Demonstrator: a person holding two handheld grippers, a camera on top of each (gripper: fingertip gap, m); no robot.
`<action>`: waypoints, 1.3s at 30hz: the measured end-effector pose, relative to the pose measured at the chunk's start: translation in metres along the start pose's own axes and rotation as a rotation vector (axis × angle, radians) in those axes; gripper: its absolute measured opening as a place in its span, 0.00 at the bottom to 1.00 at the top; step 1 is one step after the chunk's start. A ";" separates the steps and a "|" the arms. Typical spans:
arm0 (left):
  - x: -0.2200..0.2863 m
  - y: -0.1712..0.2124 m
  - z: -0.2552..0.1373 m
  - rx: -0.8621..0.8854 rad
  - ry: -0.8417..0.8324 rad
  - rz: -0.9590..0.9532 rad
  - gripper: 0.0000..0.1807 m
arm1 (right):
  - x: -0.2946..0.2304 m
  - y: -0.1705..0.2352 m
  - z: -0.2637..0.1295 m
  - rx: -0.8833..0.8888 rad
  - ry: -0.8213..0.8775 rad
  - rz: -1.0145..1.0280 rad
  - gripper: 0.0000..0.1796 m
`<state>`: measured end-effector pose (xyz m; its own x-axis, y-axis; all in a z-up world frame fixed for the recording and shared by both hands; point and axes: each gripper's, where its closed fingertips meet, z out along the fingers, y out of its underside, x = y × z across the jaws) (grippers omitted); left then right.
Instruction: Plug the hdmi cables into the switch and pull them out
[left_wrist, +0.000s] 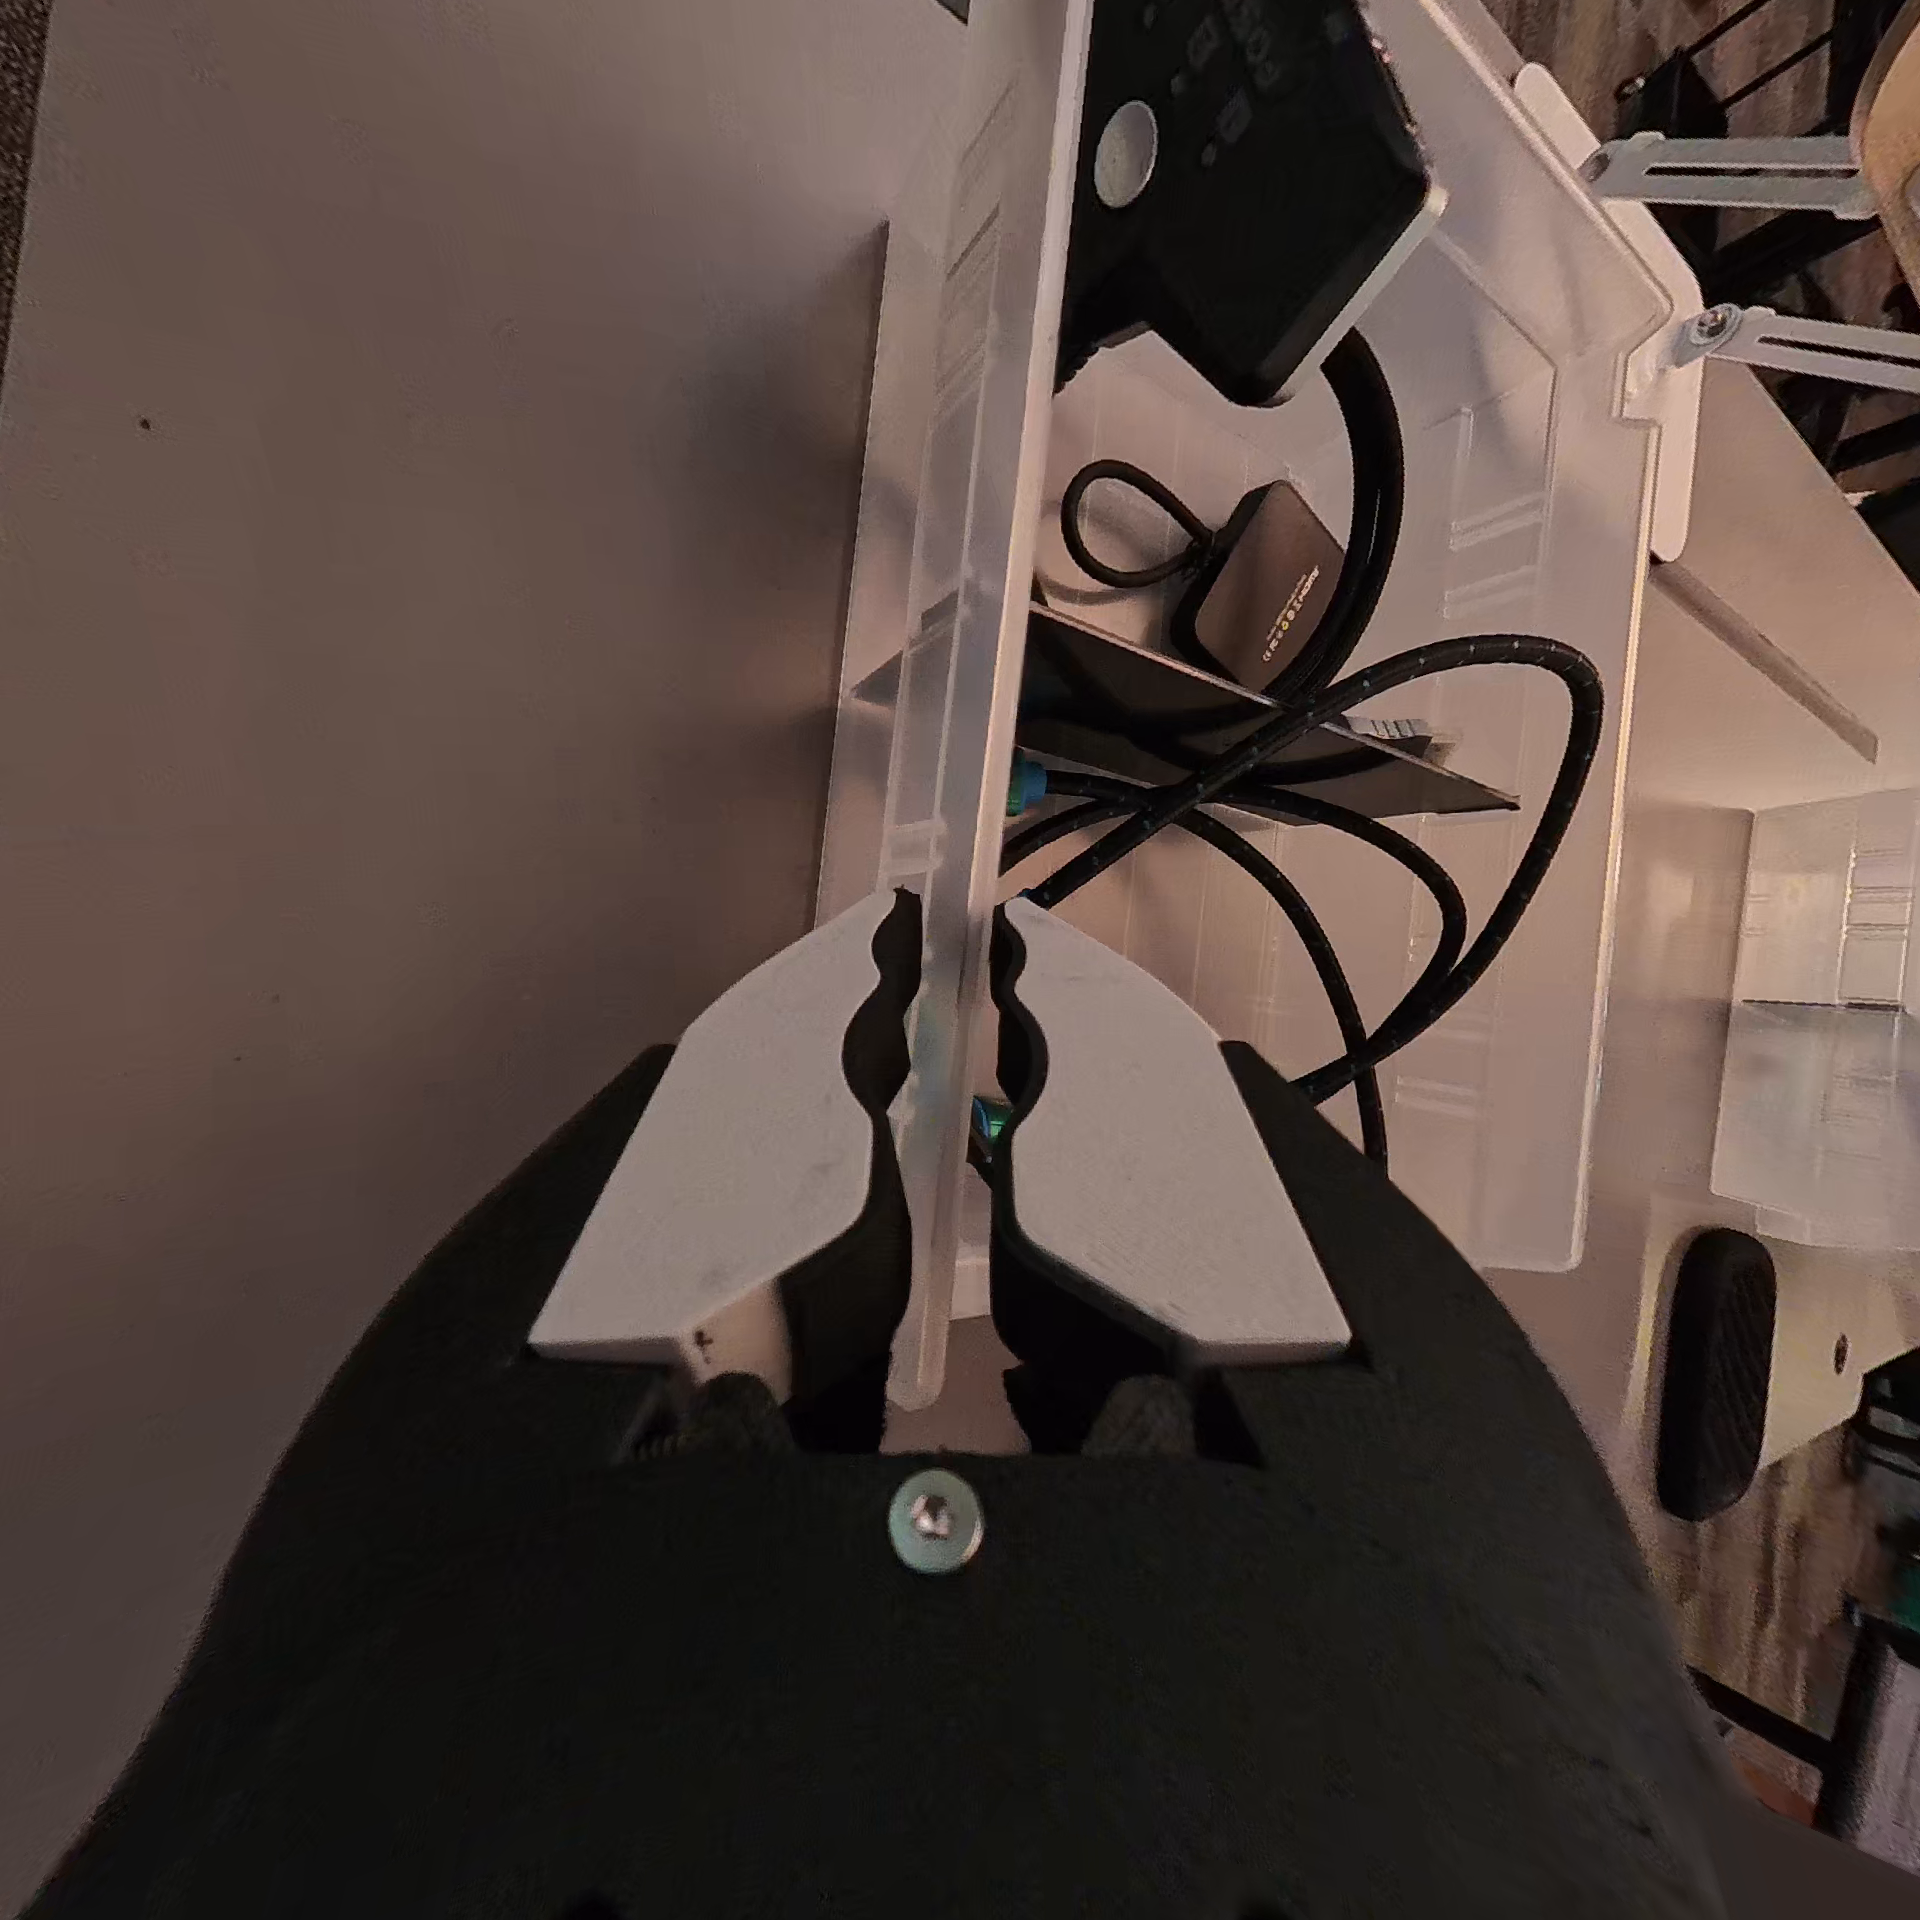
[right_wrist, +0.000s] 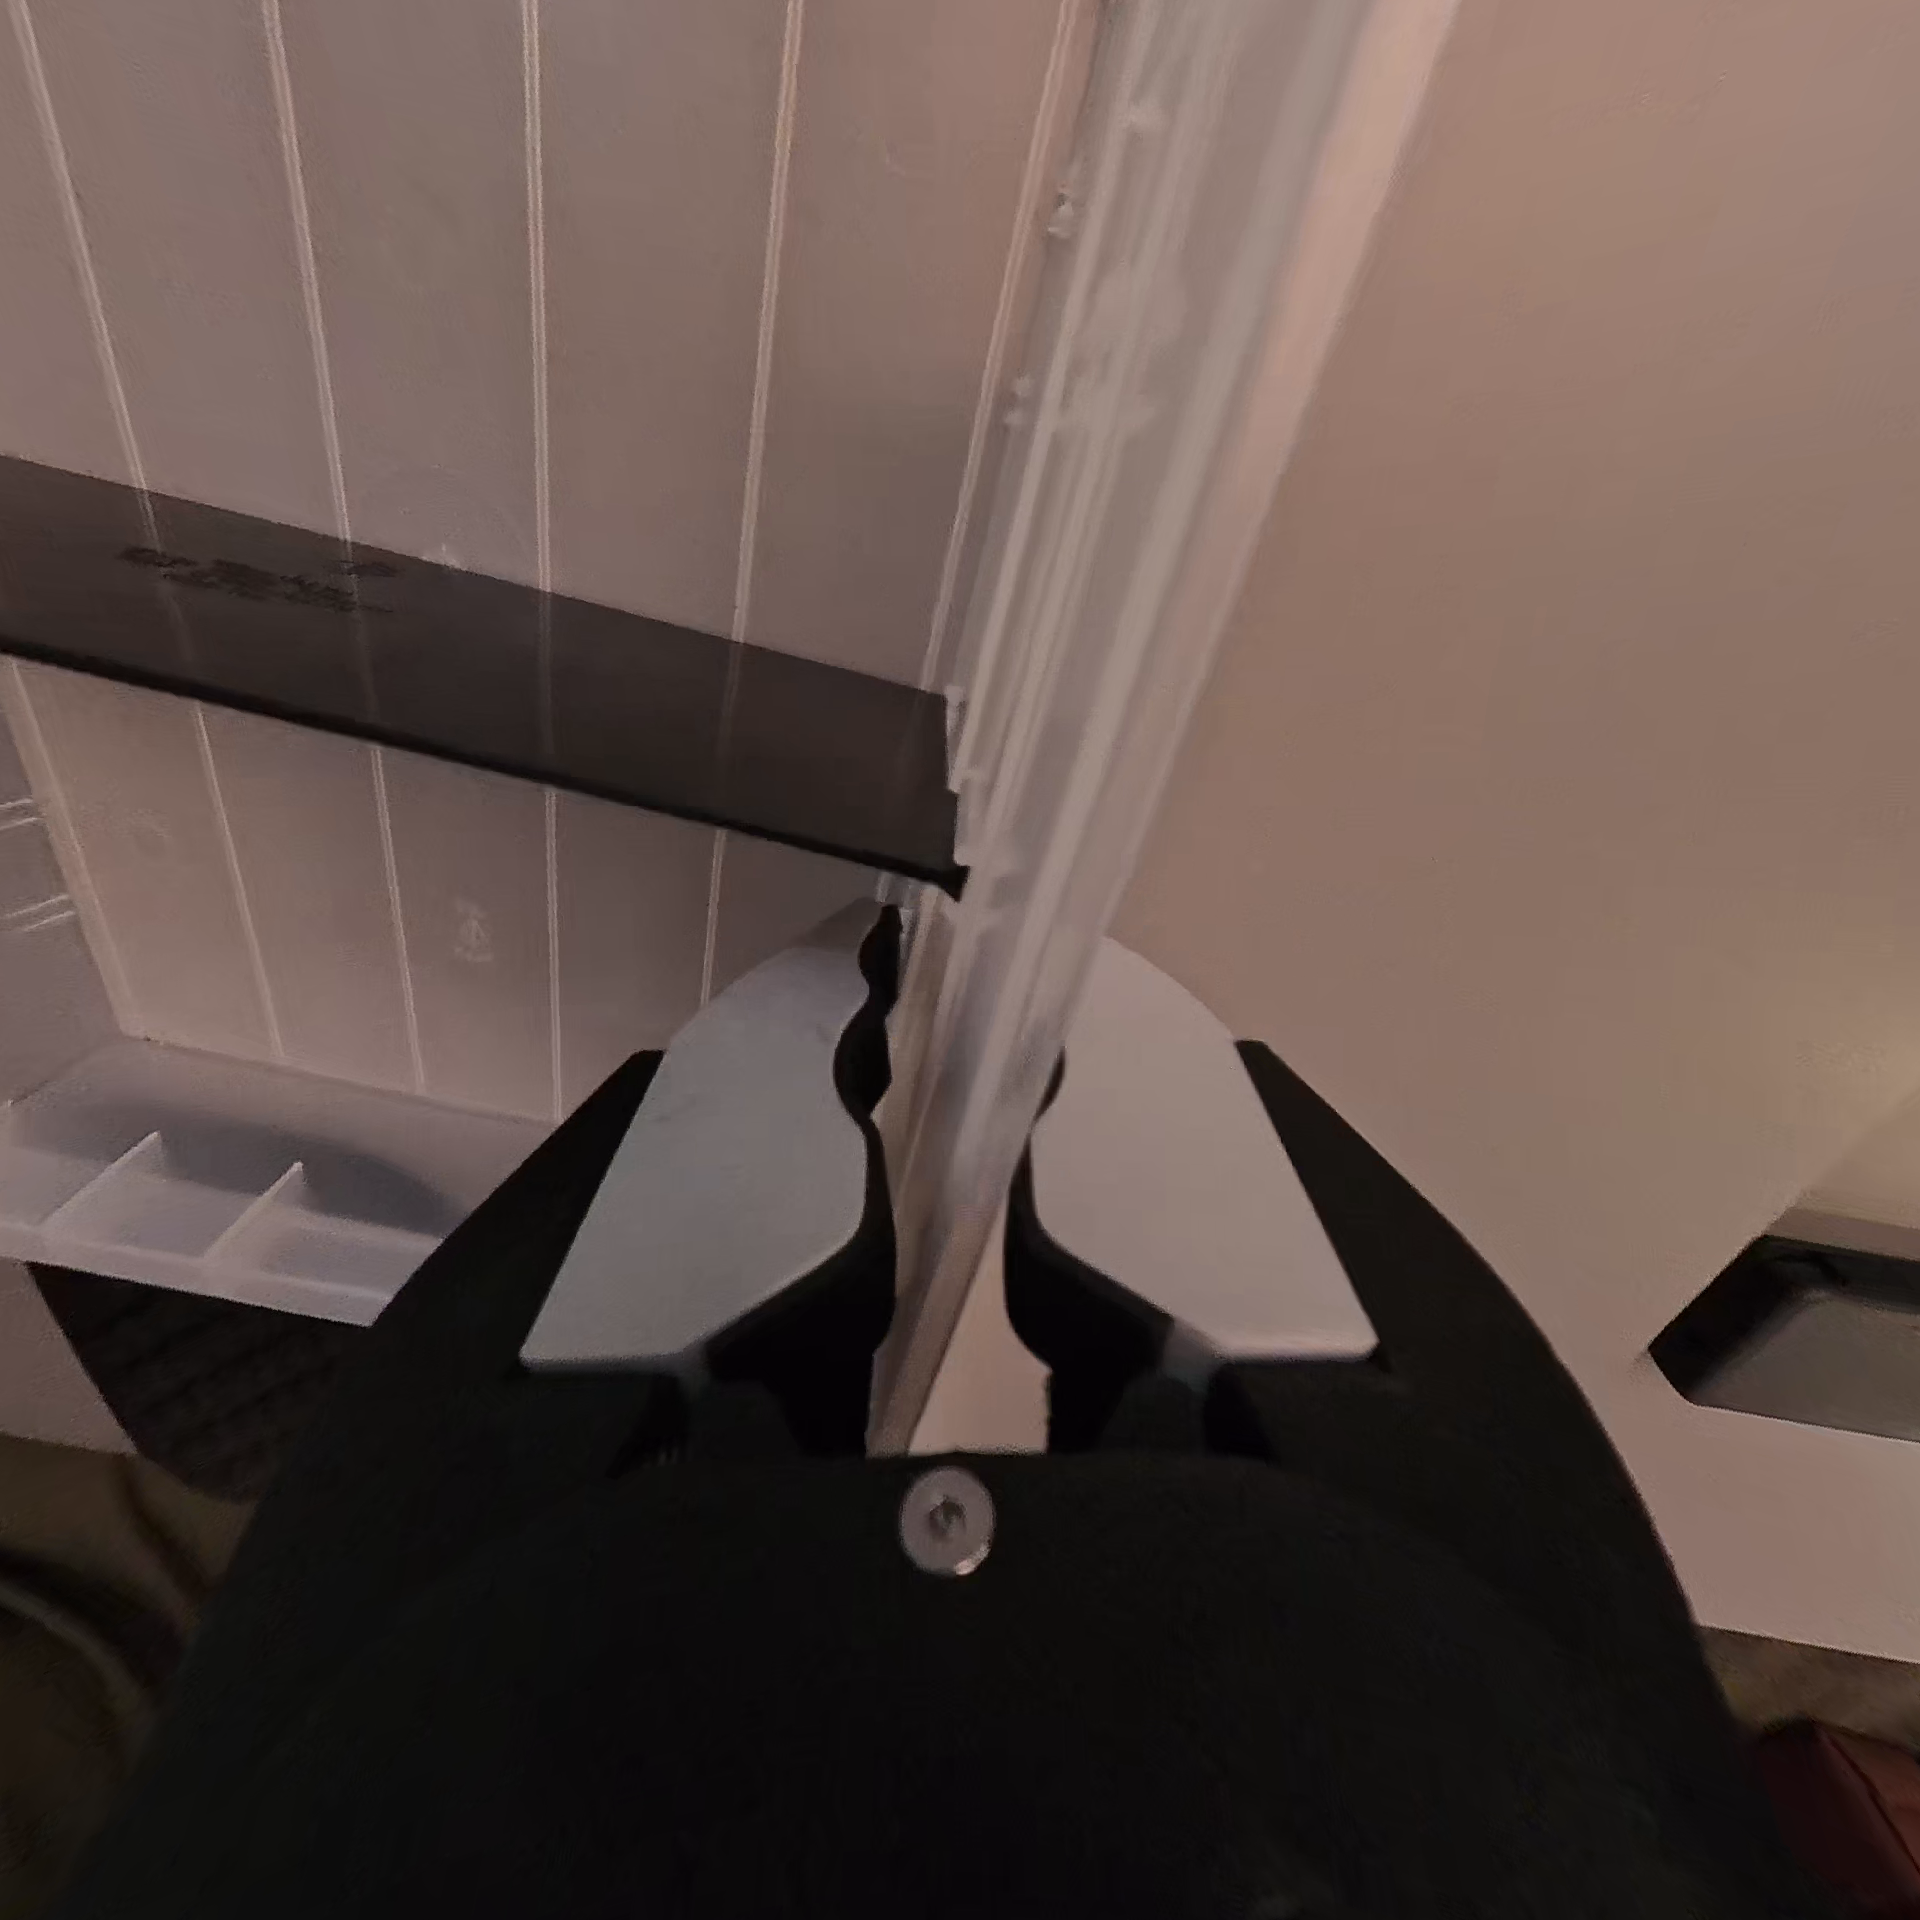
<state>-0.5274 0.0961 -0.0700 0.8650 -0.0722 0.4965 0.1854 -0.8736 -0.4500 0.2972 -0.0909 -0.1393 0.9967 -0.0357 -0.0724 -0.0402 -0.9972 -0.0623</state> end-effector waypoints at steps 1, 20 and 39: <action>0.000 0.000 0.000 0.000 -0.006 0.008 0.06 | 0.002 -0.001 -0.003 0.016 0.012 -0.003 0.14; 0.084 -0.102 0.046 0.345 -0.318 0.447 0.34 | -0.120 -0.079 -0.260 1.267 0.286 -0.261 0.31; 0.136 -0.131 -0.015 0.675 -0.493 0.725 0.11 | -0.230 -0.095 -0.290 1.592 0.018 -0.447 0.26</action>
<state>-0.4411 0.1936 0.0674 0.9346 -0.1301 -0.3311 -0.3540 -0.2492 -0.9014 0.0925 -0.0068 0.1718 0.9487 0.2054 0.2404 0.2158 0.1350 -0.9671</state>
